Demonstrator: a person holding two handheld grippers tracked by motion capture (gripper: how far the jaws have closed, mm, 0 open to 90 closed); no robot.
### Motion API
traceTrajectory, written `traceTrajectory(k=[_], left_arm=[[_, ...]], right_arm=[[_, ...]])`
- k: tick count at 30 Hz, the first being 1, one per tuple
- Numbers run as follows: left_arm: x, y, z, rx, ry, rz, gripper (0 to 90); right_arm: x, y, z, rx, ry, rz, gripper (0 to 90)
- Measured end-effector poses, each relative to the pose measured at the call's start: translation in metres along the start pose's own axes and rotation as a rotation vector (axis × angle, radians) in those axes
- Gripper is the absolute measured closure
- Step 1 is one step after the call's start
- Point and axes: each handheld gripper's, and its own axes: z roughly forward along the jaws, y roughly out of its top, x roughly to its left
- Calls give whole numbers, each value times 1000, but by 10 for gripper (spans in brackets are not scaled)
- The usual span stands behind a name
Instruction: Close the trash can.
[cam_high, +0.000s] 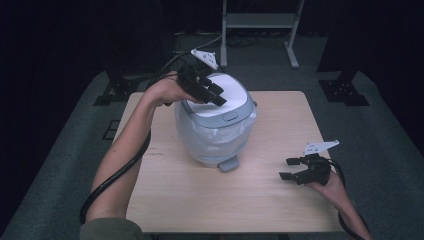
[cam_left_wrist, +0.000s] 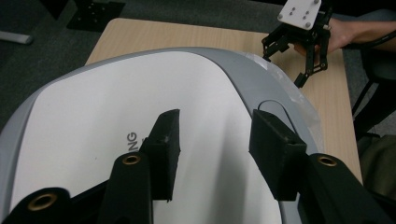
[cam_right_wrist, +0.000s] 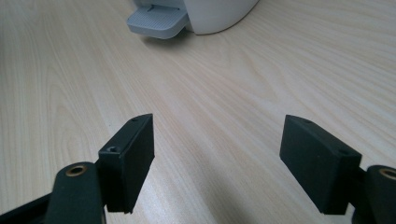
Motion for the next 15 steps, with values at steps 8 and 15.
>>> traceTrajectory(k=[8,15], left_arm=[[-8,-13,-19,15,33,-24,461],[-14,-35,-31,15,72,-45,415]], right_arm=[[0,-1,-3,-11,-8,4,250],[-1,-3,-6,-15,-14,10,250]])
